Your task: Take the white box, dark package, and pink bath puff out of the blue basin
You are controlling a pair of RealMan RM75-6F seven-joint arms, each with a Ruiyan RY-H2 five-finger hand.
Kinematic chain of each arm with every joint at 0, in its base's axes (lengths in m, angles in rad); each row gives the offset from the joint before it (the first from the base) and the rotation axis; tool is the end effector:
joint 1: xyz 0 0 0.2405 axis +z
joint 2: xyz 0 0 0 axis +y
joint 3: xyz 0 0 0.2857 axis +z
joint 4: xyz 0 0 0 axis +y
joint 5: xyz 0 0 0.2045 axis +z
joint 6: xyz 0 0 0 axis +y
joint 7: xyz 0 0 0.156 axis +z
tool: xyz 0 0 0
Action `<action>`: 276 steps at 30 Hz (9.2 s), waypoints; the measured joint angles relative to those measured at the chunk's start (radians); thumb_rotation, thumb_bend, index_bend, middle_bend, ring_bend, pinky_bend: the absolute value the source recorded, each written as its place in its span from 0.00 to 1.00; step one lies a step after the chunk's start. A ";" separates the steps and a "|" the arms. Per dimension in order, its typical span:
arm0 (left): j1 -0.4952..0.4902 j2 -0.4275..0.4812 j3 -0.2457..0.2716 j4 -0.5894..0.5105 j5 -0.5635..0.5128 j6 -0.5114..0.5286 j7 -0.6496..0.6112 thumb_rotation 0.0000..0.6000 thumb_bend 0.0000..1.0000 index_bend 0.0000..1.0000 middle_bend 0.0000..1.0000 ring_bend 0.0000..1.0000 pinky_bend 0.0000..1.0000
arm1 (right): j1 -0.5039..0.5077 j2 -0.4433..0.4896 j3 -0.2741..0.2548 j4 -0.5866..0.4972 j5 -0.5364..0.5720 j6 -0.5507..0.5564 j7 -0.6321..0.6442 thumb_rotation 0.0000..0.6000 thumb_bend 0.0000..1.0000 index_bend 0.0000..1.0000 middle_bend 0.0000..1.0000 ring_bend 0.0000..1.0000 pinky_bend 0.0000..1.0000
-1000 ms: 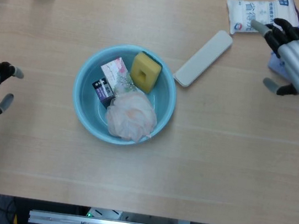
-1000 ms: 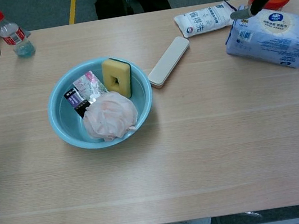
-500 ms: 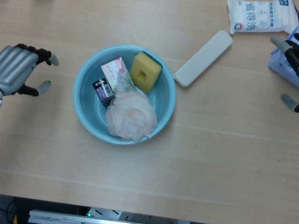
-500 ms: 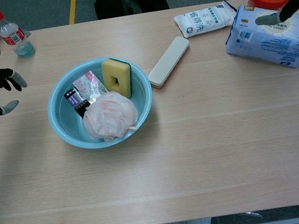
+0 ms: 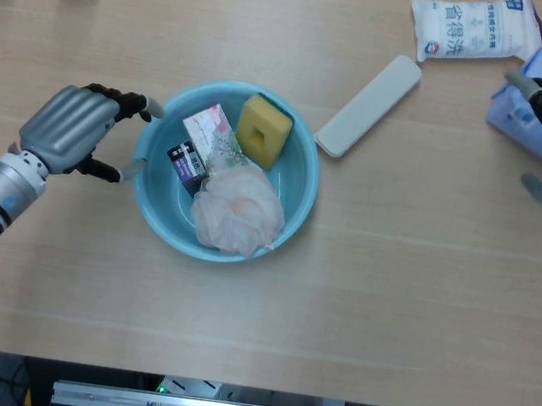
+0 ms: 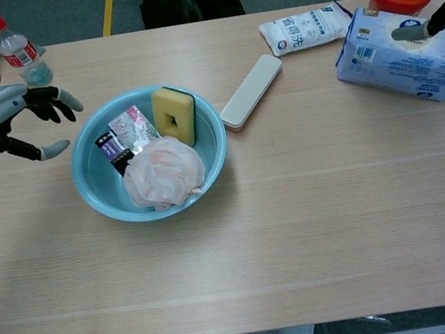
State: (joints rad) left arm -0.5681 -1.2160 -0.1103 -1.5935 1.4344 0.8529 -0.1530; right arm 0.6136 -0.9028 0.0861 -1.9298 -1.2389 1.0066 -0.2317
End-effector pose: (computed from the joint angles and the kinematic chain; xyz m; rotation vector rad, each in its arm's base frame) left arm -0.2382 0.3294 0.0684 -1.9073 -1.1977 -0.9198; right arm -0.1969 -0.3205 0.1655 1.8556 -0.8478 0.8034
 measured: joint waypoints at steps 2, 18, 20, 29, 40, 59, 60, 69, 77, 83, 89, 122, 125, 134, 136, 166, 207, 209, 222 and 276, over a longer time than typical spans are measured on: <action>-0.011 -0.018 -0.003 -0.001 -0.014 -0.003 0.038 1.00 0.31 0.25 0.31 0.31 0.28 | -0.008 0.005 -0.001 0.002 -0.002 0.002 0.006 1.00 0.21 0.00 0.19 0.07 0.21; -0.093 -0.112 0.008 -0.016 -0.121 -0.034 0.268 1.00 0.25 0.23 0.29 0.29 0.27 | -0.049 0.030 -0.007 0.036 -0.038 -0.009 0.077 1.00 0.21 0.00 0.20 0.07 0.21; -0.094 -0.116 0.012 -0.010 -0.107 -0.028 0.262 1.00 0.25 0.23 0.29 0.28 0.27 | -0.053 0.032 -0.006 0.037 -0.042 -0.010 0.081 1.00 0.21 0.00 0.20 0.07 0.21; -0.104 -0.125 0.045 0.036 -0.019 -0.010 0.206 1.00 0.25 0.25 0.29 0.28 0.27 | -0.067 0.043 0.000 0.029 -0.042 -0.007 0.082 1.00 0.21 0.00 0.20 0.07 0.21; -0.121 -0.147 0.073 0.108 0.044 0.005 0.148 1.00 0.25 0.35 0.30 0.28 0.27 | -0.083 0.054 0.007 0.016 -0.031 -0.001 0.077 1.00 0.21 0.00 0.20 0.07 0.21; -0.152 -0.206 0.105 0.215 0.117 0.035 0.118 1.00 0.25 0.52 0.34 0.29 0.27 | -0.094 0.063 0.023 -0.004 -0.018 0.003 0.071 1.00 0.21 0.00 0.21 0.07 0.21; -0.153 -0.208 0.105 0.218 0.116 0.039 0.117 1.00 0.25 0.54 0.35 0.29 0.27 | -0.095 0.063 0.023 -0.005 -0.019 0.004 0.073 1.00 0.21 0.00 0.21 0.07 0.21; -0.145 -0.186 0.091 0.188 0.088 0.058 0.089 1.00 0.26 0.61 0.40 0.30 0.28 | -0.103 0.067 0.031 -0.001 -0.032 0.008 0.103 1.00 0.21 0.00 0.21 0.07 0.21; -0.140 -0.080 0.063 0.076 0.066 0.082 0.017 1.00 0.25 0.60 0.40 0.30 0.28 | -0.109 0.065 0.031 0.012 -0.052 0.007 0.133 1.00 0.21 0.00 0.21 0.07 0.21; -0.130 0.042 0.033 -0.003 0.037 0.101 -0.032 1.00 0.26 0.60 0.40 0.30 0.28 | -0.112 0.059 0.031 0.025 -0.070 0.003 0.154 1.00 0.21 0.00 0.21 0.07 0.21; -0.111 0.127 0.014 -0.019 -0.025 0.105 -0.040 1.00 0.26 0.60 0.40 0.31 0.28 | -0.110 0.049 0.031 0.040 -0.083 -0.004 0.172 1.00 0.21 0.00 0.21 0.07 0.21; -0.091 -0.092 0.036 0.343 -0.246 -0.080 0.107 1.00 0.25 0.21 0.20 0.15 0.25 | -0.123 0.049 0.029 0.048 -0.089 -0.006 0.186 1.00 0.21 0.00 0.22 0.07 0.21; -0.089 -0.072 0.033 0.314 -0.246 -0.073 0.121 1.00 0.25 0.19 0.19 0.15 0.25 | -0.122 0.044 0.029 0.050 -0.088 -0.008 0.187 1.00 0.21 0.00 0.22 0.07 0.21; -0.074 0.005 0.029 0.181 -0.230 -0.027 0.155 1.00 0.25 0.19 0.18 0.14 0.24 | -0.120 0.044 0.032 0.051 -0.090 -0.010 0.186 1.00 0.21 0.00 0.22 0.07 0.21; -0.067 0.034 0.028 0.129 -0.208 -0.001 0.158 1.00 0.25 0.19 0.18 0.14 0.24 | -0.119 0.044 0.033 0.050 -0.090 -0.010 0.184 1.00 0.21 0.00 0.22 0.07 0.21; -0.087 0.060 0.115 -0.269 0.070 0.000 0.295 1.00 0.25 0.16 0.17 0.14 0.24 | -0.130 0.052 0.025 0.050 -0.085 -0.012 0.188 1.00 0.21 0.00 0.23 0.07 0.21; -0.133 -0.156 0.047 -0.208 -0.158 0.006 0.264 1.00 0.34 0.67 0.70 0.64 0.64 | -0.142 0.047 0.025 0.116 -0.097 -0.023 0.270 1.00 0.21 0.00 0.23 0.07 0.21; -0.127 -0.129 0.046 -0.228 -0.136 0.011 0.228 1.00 0.34 0.67 0.70 0.64 0.65 | -0.143 0.048 0.025 0.114 -0.099 -0.021 0.271 1.00 0.21 0.00 0.23 0.07 0.21; -0.056 0.107 0.046 -0.303 -0.046 0.114 0.100 1.00 0.34 0.66 0.69 0.63 0.65 | -0.133 0.041 0.029 0.108 -0.109 -0.029 0.271 1.00 0.21 0.00 0.23 0.07 0.21; 0.284 0.171 0.106 -0.292 -0.022 0.542 0.282 1.00 0.34 0.17 0.19 0.12 0.28 | -0.378 0.096 -0.038 0.084 -0.112 0.273 0.236 1.00 0.21 0.00 0.24 0.07 0.21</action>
State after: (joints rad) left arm -0.2837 -1.0454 -0.0042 -1.8852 1.4122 1.3947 0.1293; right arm 0.2356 -0.8071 0.0485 -1.8457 -1.3508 1.2795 0.0046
